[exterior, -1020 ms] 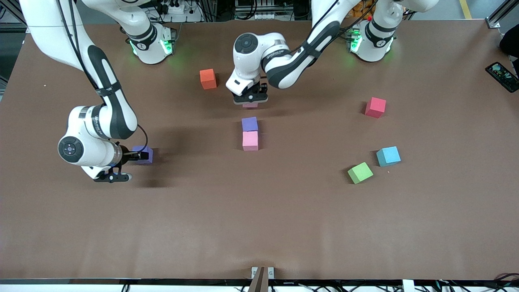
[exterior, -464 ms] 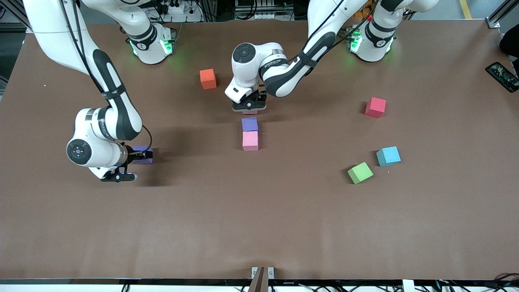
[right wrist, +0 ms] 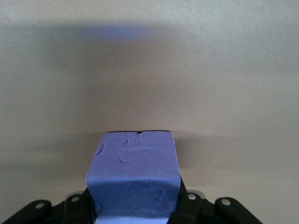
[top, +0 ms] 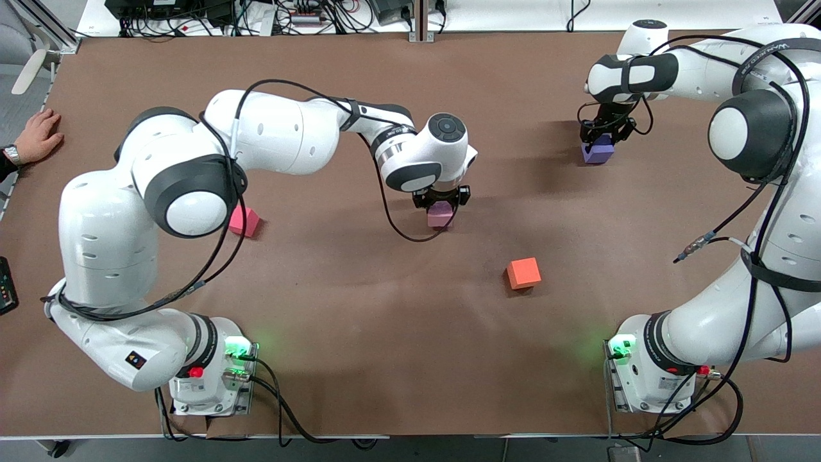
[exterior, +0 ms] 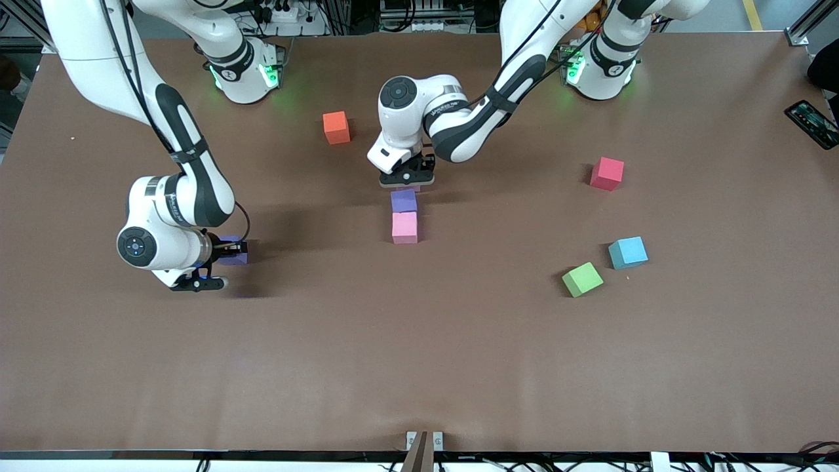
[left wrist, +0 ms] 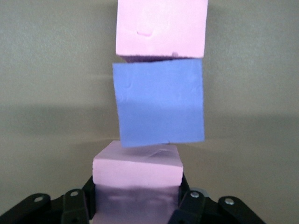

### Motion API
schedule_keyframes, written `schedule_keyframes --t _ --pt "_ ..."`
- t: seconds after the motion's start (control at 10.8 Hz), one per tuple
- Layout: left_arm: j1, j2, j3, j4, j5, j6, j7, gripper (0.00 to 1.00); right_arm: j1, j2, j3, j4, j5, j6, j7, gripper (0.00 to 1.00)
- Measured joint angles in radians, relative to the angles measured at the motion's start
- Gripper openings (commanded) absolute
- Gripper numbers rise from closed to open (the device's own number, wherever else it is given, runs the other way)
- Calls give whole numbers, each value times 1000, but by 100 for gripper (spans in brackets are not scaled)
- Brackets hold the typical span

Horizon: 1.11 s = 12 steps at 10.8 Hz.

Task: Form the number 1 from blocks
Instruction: 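Place the pink block beside the purple block while the right gripper carries blue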

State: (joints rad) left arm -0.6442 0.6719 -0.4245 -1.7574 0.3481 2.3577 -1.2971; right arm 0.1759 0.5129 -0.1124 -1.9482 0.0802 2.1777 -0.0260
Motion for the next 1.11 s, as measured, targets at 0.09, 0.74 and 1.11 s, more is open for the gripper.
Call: schedule_keyframes --t 0.09,0.74,1.11 --pt "0 4 6 6 0 0 2 0 12 -9 3 8 0 3 0 47" --pt "-11 16 26 34 0 -3 17 0 190 -64 10 103 6 65 167 48" --pt "-30 39 26 55 0 -4 17 38 295 -52 11 131 6 139 311 48"
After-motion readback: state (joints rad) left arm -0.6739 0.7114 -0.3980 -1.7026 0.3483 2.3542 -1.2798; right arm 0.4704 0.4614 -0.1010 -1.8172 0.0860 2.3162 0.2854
